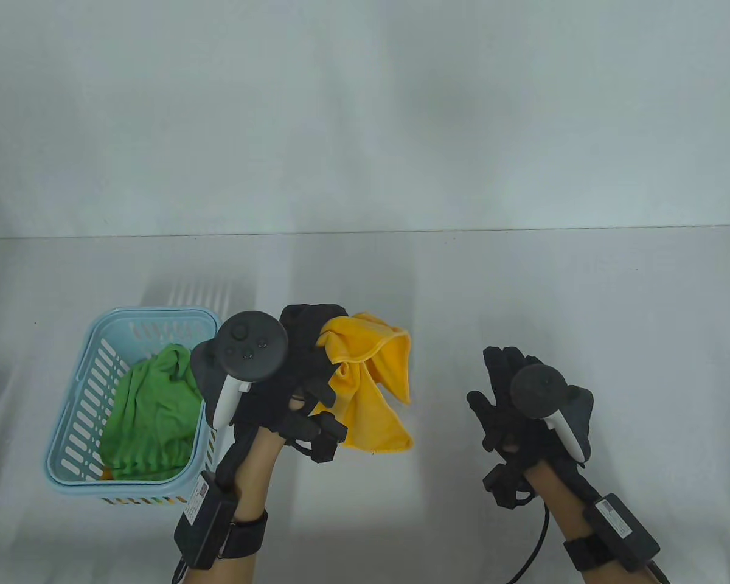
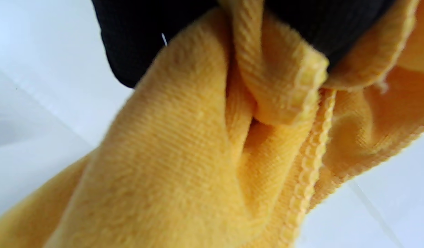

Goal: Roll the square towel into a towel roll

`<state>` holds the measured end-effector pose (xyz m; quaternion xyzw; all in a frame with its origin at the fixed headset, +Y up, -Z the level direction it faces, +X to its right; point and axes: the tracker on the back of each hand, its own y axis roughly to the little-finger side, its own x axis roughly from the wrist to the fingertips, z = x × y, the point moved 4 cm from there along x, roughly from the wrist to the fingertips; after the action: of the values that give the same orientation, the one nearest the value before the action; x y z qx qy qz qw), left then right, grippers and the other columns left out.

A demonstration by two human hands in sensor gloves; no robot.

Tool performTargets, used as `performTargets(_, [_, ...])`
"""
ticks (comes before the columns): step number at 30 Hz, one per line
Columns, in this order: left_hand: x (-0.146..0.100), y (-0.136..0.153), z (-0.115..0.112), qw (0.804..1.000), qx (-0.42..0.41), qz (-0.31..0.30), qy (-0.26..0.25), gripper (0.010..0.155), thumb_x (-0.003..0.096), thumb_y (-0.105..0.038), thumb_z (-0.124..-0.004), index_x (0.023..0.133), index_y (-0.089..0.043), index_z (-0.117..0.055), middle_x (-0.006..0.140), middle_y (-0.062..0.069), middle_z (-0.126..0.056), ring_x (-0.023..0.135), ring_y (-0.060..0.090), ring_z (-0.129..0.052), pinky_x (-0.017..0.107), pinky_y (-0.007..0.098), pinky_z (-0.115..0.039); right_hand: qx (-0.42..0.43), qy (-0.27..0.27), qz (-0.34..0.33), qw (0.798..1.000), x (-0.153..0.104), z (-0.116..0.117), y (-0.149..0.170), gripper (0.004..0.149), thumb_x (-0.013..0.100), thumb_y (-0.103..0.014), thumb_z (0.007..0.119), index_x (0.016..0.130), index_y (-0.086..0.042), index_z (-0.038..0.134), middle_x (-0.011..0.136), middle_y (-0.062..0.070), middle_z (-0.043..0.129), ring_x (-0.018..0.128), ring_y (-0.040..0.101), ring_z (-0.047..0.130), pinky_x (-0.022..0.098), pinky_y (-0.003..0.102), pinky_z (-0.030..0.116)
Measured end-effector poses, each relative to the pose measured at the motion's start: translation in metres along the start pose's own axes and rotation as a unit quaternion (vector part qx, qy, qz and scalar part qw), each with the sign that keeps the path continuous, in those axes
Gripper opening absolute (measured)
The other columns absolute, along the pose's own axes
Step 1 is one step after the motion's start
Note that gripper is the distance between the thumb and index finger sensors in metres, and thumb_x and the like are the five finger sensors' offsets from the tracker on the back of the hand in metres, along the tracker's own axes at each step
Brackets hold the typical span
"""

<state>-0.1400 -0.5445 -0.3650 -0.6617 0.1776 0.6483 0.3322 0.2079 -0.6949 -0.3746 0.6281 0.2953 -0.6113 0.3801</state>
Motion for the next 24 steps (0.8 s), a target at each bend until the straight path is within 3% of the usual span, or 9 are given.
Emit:
performTargets(9, [-0.016, 0.021, -0.017, 1.0, -0.013, -0.008, 0.007, 0.048, 0.0394, -0.037, -0.085, 0.086, -0.034, -0.075, 0.084, -0.006, -0.076, 0.057, 0.012, -0.097, 0.061, 0.044, -0.082, 0.022, -0.034, -0.036, 0.999, -0.009, 0.017, -0.019, 0.072, 0.037, -0.056, 0.069, 0.099, -0.041, 0.035, 0.113, -0.009, 0.036, 0.108, 0.034, 0.033, 0.074, 0.062, 0.038])
performTargets(13, [-0.018, 0.025, -0.02, 0.999, -0.022, -0.011, 0.022, 0.048, 0.0394, -0.037, -0.085, 0.086, -0.034, -0.075, 0.084, -0.006, -0.076, 0.057, 0.012, -0.097, 0.06, 0.044, -0.082, 0.056, -0.086, -0.049, 0.994, -0.006, 0.034, -0.025, 0.071, 0.036, -0.054, 0.072, 0.099, -0.039, 0.042, 0.11, -0.009, 0.049, 0.106, 0.035, 0.046, 0.072, 0.061, 0.047])
performTargets(18, [-0.018, 0.026, -0.022, 0.999, -0.037, -0.016, 0.032, 0.048, 0.0394, -0.037, -0.085, 0.086, -0.034, -0.075, 0.084, -0.006, -0.076, 0.057, 0.012, -0.097, 0.06, 0.044, -0.082, 0.153, -0.184, -0.039, 0.97, -0.008, 0.06, -0.03, 0.067, 0.034, -0.052, 0.08, 0.095, -0.039, 0.056, 0.105, -0.008, 0.061, 0.102, 0.035, 0.058, 0.07, 0.06, 0.054])
performTargets(24, [-0.017, 0.025, -0.027, 0.997, -0.048, -0.023, 0.053, 0.048, 0.0393, -0.037, -0.086, 0.086, -0.034, -0.075, 0.084, -0.006, -0.076, 0.057, 0.012, -0.097, 0.06, 0.044, -0.082, 0.184, -0.209, -0.034, 0.96, -0.007, 0.078, -0.037, 0.067, 0.032, -0.05, 0.085, 0.092, -0.039, 0.057, 0.102, -0.008, 0.063, 0.1, 0.034, 0.062, 0.069, 0.058, 0.056])
